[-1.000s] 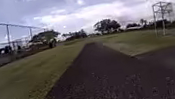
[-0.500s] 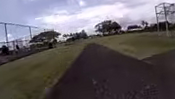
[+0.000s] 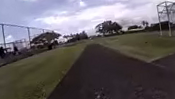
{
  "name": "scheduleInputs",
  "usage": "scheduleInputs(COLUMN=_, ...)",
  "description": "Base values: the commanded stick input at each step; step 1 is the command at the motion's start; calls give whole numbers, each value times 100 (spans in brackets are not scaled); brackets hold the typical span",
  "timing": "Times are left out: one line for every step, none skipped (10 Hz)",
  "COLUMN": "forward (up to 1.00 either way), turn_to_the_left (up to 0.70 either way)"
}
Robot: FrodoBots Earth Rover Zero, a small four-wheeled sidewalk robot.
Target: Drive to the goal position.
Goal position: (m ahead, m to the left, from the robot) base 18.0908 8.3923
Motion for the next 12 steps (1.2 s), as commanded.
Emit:
scheduleInputs(forward=70, turn_to_the_left=-21)
scheduleInputs(forward=70, turn_to_the_left=-17)
scheduleInputs(forward=70, turn_to_the_left=1)
scheduleInputs(forward=70, turn_to_the_left=1)
scheduleInputs(forward=70, turn_to_the_left=1)
scheduleInputs(forward=70, turn_to_the_left=1)
scheduleInputs(forward=70, turn_to_the_left=1)
scheduleInputs(forward=70, turn_to_the_left=1)
scheduleInputs(forward=70, turn_to_the_left=1)
scheduleInputs(forward=70, turn_to_the_left=1)
scheduleInputs(forward=70, turn_to_the_left=1)
scheduleInputs(forward=70, turn_to_the_left=1)
